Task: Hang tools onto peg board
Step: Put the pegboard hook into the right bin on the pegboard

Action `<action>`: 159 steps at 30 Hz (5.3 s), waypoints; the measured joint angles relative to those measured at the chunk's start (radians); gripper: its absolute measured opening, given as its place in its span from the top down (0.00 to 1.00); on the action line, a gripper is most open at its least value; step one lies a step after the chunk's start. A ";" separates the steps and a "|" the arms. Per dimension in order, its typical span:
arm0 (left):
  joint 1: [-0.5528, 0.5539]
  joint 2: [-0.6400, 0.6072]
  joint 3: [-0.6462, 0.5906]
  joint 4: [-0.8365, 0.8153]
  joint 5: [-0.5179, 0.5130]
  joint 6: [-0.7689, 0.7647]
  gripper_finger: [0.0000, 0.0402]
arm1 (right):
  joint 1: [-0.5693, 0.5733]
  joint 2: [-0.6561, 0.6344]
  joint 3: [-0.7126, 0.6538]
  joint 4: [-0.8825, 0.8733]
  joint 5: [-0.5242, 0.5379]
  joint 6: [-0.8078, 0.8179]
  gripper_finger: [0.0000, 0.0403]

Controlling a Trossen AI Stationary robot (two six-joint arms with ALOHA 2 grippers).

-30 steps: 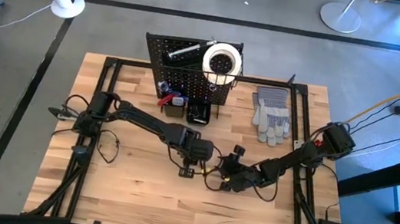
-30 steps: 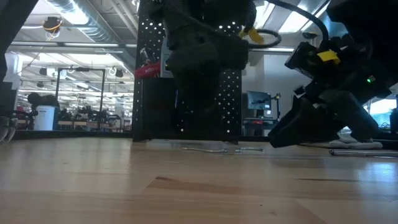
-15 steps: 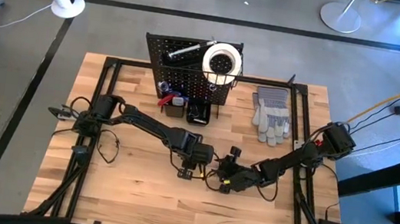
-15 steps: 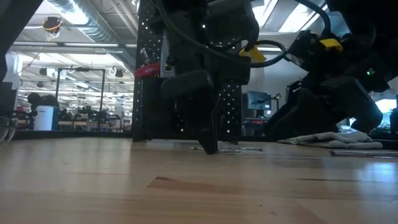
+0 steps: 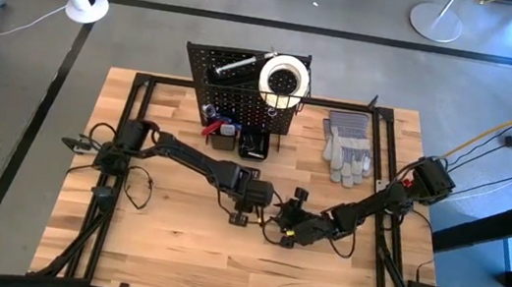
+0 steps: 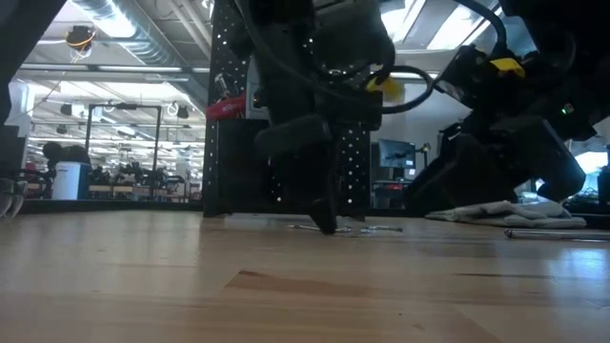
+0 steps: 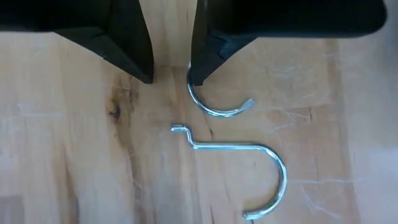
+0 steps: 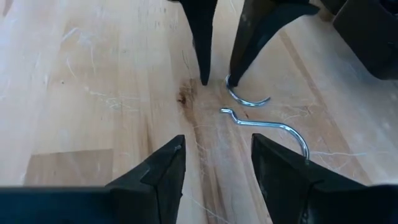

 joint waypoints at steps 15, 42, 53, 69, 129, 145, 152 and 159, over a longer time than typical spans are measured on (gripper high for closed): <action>0.012 0.002 -0.115 0.134 0.061 -0.022 0.98 | -0.023 0.146 0.016 0.233 -0.073 -0.211 0.55; -0.022 -0.035 -0.075 0.142 0.062 -0.060 1.00 | -0.144 0.206 0.078 0.258 -0.159 -0.458 0.55; -0.023 -0.049 -0.076 0.137 0.059 -0.075 1.00 | -0.152 0.206 0.079 0.236 -0.179 -0.465 0.55; -0.031 -0.053 -0.074 0.130 0.050 -0.087 1.00 | -0.173 0.208 0.078 0.216 -0.178 -0.489 0.59; -0.051 -0.103 -0.065 0.118 0.040 -0.109 1.00 | -0.164 0.197 0.079 0.266 -0.288 -0.551 0.57; -0.064 -0.114 -0.088 0.020 0.045 -0.040 0.80 | -0.128 0.052 0.076 0.048 -0.176 -0.422 0.57; -0.061 -0.109 -0.158 0.092 0.044 0.032 0.70 | -0.128 0.039 0.076 -0.013 -0.176 -0.348 0.57; -0.029 -0.112 -0.213 0.166 0.069 0.026 0.69 | -0.130 0.039 0.076 -0.014 -0.177 -0.338 0.57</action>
